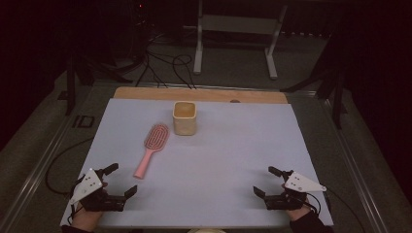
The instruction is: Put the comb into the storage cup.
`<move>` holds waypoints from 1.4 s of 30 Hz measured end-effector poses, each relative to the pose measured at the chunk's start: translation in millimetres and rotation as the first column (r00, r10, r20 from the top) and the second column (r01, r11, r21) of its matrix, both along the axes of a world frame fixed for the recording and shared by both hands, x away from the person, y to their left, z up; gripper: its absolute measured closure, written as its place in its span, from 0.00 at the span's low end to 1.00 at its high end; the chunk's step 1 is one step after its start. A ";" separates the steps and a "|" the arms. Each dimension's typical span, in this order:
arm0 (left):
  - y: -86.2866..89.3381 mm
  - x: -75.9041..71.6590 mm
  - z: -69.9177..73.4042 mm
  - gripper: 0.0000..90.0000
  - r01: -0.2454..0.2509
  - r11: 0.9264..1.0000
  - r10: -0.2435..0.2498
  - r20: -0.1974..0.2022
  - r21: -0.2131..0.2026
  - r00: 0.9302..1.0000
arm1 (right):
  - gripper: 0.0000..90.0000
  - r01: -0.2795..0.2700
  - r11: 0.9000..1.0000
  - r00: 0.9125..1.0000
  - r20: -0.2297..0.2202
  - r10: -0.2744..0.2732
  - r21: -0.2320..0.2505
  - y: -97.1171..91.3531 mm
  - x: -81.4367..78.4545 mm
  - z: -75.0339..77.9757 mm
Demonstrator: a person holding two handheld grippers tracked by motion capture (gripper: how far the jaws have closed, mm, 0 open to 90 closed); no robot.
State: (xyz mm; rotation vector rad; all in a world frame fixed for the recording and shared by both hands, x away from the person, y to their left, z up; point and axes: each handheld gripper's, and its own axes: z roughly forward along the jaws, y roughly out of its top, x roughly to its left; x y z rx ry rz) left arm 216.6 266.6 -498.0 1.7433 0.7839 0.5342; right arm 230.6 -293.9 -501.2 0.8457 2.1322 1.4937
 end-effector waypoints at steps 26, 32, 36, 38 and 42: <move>-2.9 -1.7 8.2 0.00 -0.003 1.000 0.003 -0.012 0.029 1.000 | 0.09 0.007 1.000 0.999 0.035 -0.007 0.005 2.9 0.0 3.8; -6.1 -2.2 15.7 0.00 0.004 0.999 -0.003 -0.014 0.044 1.000 | 0.10 0.008 1.000 0.999 0.043 -0.008 0.009 3.0 -0.8 4.5; -9.3 1.0 22.5 0.00 0.020 0.998 -0.018 -0.033 0.062 0.999 | 0.10 0.005 1.000 0.999 0.042 -0.006 0.014 3.9 -1.4 4.7; -10.8 2.1 26.4 0.00 0.027 0.997 -0.024 -0.034 0.070 0.999 | 0.10 0.001 1.000 0.999 0.043 -0.002 0.012 4.2 -1.5 4.8; -13.0 3.7 33.1 0.00 0.035 0.996 -0.032 -0.038 0.087 0.999 | 0.10 0.002 1.000 0.999 0.042 -0.002 0.018 4.6 -1.8 5.2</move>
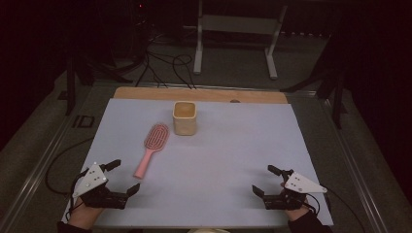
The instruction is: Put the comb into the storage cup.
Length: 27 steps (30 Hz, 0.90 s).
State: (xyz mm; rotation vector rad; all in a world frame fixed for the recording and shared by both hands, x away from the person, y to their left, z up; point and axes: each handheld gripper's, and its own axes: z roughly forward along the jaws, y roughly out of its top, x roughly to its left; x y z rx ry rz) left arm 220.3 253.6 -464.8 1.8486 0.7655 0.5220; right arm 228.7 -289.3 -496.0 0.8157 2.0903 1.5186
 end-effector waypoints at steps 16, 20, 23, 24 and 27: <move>-1.3 14.1 29.8 0.00 0.010 0.998 -0.010 -0.004 0.055 1.000 | 0.10 -0.002 1.000 1.000 -0.001 0.002 0.011 0.9 0.0 0.3; -4.7 19.7 37.3 0.00 0.020 0.998 -0.020 -0.001 0.064 1.000 | 0.10 -0.002 1.000 1.000 -0.005 0.002 0.008 1.4 0.2 0.1; -7.1 23.7 41.1 0.00 0.023 0.998 -0.023 -0.004 0.065 1.000 | 0.10 -0.001 1.000 1.000 -0.008 0.001 0.010 1.1 0.4 -0.1; -8.2 24.9 42.2 0.00 0.025 0.997 -0.024 -0.005 0.070 1.000 | 0.10 -0.001 1.000 1.000 -0.009 0.002 0.011 1.1 0.2 -0.1; -11.1 28.5 44.4 0.00 0.032 0.996 -0.031 -0.015 0.088 0.999 | 0.10 -0.001 1.000 1.000 -0.008 0.001 0.014 1.0 0.3 -0.1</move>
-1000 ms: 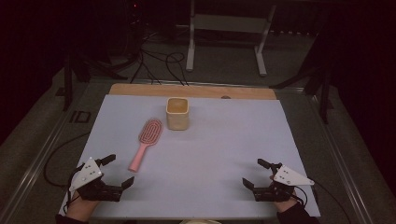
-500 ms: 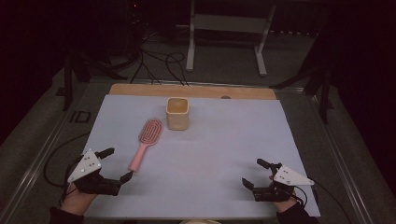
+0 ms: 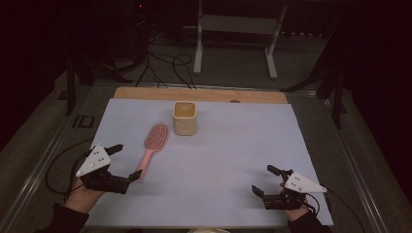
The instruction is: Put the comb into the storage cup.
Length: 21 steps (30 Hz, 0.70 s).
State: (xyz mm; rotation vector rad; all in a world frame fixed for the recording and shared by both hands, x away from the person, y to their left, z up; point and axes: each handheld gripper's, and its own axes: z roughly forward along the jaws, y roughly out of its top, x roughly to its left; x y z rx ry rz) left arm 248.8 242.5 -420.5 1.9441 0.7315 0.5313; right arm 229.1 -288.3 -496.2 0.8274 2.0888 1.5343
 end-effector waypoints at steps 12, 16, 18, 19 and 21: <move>-12.2 19.6 6.5 0.00 -0.036 0.998 0.039 -0.057 0.050 0.998 | 0.10 0.001 1.000 1.000 -0.005 -0.001 0.002 0.7 0.5 -0.6; -18.1 26.6 7.7 0.00 -0.052 0.996 0.058 -0.074 0.079 0.996 | 0.10 -0.001 1.000 1.000 -0.005 0.001 -0.001 0.8 0.4 -0.7; -20.8 30.2 6.9 0.00 -0.071 0.993 0.079 -0.084 0.093 0.993 | 0.10 -0.002 1.000 1.000 -0.005 0.002 0.001 0.2 0.9 -1.0; -21.8 32.0 6.5 0.00 -0.078 0.992 0.088 -0.091 0.103 0.992 | 0.10 -0.001 1.000 1.000 -0.009 0.001 0.001 0.1 0.9 -1.1; -23.8 34.9 5.4 0.00 -0.092 0.990 0.103 -0.101 0.109 0.989 | 0.10 0.000 1.000 1.000 -0.006 0.000 0.000 0.2 0.7 -0.8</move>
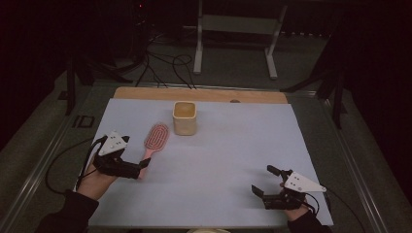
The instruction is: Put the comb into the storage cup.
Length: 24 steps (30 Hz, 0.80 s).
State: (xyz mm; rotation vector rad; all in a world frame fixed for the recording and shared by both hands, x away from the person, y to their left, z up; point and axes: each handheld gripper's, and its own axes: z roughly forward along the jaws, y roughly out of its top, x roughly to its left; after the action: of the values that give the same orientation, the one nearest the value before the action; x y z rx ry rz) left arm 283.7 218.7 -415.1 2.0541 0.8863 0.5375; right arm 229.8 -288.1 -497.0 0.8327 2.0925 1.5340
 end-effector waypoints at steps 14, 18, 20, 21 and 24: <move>-12.2 16.5 -11.5 0.00 -0.087 0.996 0.089 -0.062 0.035 0.994 | 0.10 0.004 1.000 1.000 -0.006 -0.004 0.001 -0.2 -0.1 -0.1; -14.1 20.2 -15.9 0.00 -0.108 0.993 0.112 -0.082 0.047 0.990 | 0.10 0.003 1.000 1.000 -0.001 -0.003 -0.001 -0.2 0.0 0.0; -14.3 22.5 -18.4 0.00 -0.122 0.991 0.126 -0.102 0.049 0.987 | 0.10 0.004 1.000 1.000 -0.008 -0.003 0.003 0.0 -0.1 -0.2; -14.5 23.5 -19.7 0.00 -0.128 0.991 0.133 -0.112 0.047 0.985 | 0.10 0.003 1.000 1.000 -0.005 -0.003 0.001 -0.1 -0.1 -0.2; -15.8 26.5 -23.2 0.00 -0.143 0.988 0.150 -0.132 0.060 0.980 | 0.10 0.003 1.000 1.000 -0.001 -0.003 -0.001 -0.1 -0.1 0.1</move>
State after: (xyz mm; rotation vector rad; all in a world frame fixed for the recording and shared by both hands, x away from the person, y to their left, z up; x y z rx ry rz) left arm 310.2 202.9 -438.3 2.1014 1.1224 0.5067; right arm 229.7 -288.3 -496.9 0.8361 2.0912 1.5309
